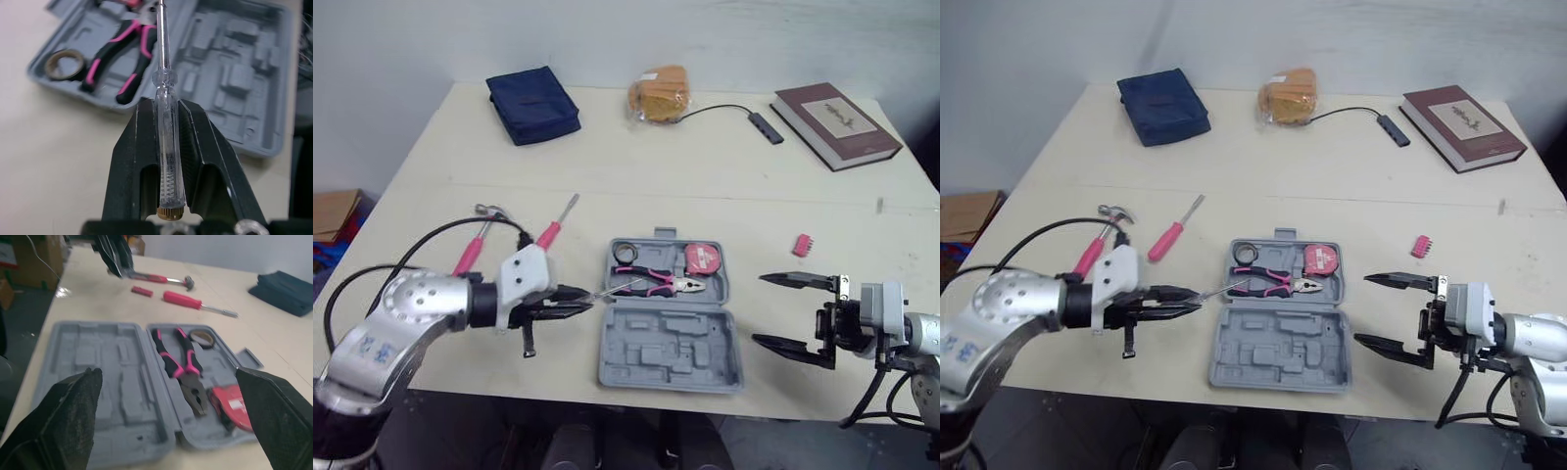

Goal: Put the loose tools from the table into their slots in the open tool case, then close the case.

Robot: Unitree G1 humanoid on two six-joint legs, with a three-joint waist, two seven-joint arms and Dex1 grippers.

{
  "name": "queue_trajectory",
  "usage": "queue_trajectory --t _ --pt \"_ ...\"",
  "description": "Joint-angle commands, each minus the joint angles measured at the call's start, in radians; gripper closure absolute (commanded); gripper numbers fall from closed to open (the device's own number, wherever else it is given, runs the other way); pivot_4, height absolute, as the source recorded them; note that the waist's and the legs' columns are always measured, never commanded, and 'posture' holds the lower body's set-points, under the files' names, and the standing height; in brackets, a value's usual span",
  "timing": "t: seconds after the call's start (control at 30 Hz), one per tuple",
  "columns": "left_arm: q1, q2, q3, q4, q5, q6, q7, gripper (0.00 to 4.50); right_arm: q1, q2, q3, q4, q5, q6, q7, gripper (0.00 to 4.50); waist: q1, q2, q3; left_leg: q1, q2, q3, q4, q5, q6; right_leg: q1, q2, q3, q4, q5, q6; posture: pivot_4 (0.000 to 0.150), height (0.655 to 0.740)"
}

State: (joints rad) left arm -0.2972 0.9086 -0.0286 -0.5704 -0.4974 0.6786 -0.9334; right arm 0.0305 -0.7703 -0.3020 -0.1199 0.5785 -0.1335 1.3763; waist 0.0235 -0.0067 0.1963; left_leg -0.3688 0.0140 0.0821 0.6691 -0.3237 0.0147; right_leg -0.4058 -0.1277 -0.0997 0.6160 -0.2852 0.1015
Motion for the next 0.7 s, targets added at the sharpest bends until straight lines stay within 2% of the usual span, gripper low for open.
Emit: queue_trajectory --t 0.03,0.17,0.27,0.43,0.7 --pt "-0.106 0.016 -0.139 0.001 0.047 0.046 -0.049 4.49 0.004 -0.014 -0.032 0.025 -0.013 -0.040 0.008 0.00 0.000 0.000 0.000 0.000 0.000 0.000 0.000 0.000 0.000 0.000 0.000 0.000 0.000 0.000 0.000 0.150 0.7400" --pt "-0.316 -0.065 -0.358 0.033 0.130 0.195 -0.019 4.49 0.040 -0.014 -0.036 -0.010 -0.012 -0.037 0.001 0.00 0.003 0.000 0.000 -0.002 0.000 0.000 0.002 0.001 0.001 0.000 0.002 0.000 0.003 0.000 0.001 0.150 0.7400" --pt "-0.417 -0.140 -0.495 0.089 0.238 0.177 -0.002 4.49 0.080 -0.007 -0.044 -0.051 -0.004 -0.023 -0.020 0.00 0.004 0.000 0.000 -0.003 0.000 -0.001 0.007 0.000 0.001 0.001 0.002 0.000 0.004 0.001 0.002 0.150 0.7400" --pt "-0.475 -0.200 -0.578 0.135 0.313 0.132 -0.023 4.49 0.111 -0.007 -0.037 -0.094 -0.003 -0.013 -0.040 0.00 -0.003 -0.001 0.000 -0.002 0.001 0.000 0.009 -0.001 0.002 0.001 0.004 0.002 0.004 0.001 0.002 0.150 0.7400" --pt "-0.523 -0.208 -0.629 0.152 0.399 0.169 -0.048 4.49 0.123 0.003 -0.020 -0.130 -0.011 -0.005 -0.080 0.00 0.001 -0.001 0.001 -0.002 0.001 -0.001 0.011 -0.001 0.002 0.001 0.004 0.003 0.003 0.001 0.001 0.150 0.7400"
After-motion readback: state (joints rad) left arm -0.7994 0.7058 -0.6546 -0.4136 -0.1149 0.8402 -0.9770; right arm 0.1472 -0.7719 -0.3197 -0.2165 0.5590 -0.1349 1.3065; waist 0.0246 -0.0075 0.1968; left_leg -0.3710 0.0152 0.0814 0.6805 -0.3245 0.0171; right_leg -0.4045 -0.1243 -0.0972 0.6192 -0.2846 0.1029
